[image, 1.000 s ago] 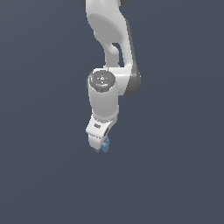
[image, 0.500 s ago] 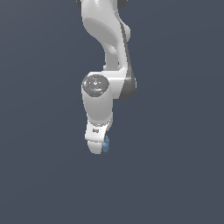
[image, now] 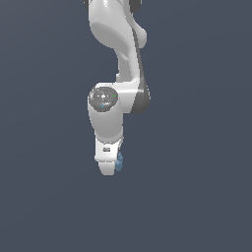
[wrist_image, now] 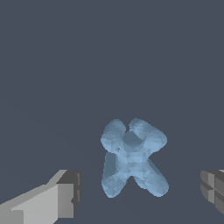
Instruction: Pick up the object and move it to a goal position.
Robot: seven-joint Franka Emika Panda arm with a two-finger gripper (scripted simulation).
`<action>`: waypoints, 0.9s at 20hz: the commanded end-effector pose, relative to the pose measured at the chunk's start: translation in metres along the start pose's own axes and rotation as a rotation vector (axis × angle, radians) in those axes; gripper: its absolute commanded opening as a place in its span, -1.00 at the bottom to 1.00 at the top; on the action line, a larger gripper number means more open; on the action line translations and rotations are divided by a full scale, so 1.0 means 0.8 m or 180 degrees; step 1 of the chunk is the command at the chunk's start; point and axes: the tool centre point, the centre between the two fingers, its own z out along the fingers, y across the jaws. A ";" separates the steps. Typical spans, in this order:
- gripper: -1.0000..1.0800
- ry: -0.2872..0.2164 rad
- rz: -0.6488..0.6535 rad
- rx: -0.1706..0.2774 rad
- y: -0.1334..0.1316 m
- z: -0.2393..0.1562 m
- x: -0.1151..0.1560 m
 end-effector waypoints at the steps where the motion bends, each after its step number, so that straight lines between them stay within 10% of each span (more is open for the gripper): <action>1: 0.92 0.0000 -0.0052 -0.0001 0.001 0.001 -0.001; 18: 0.92 0.0000 -0.0072 -0.0001 -0.001 0.061 -0.001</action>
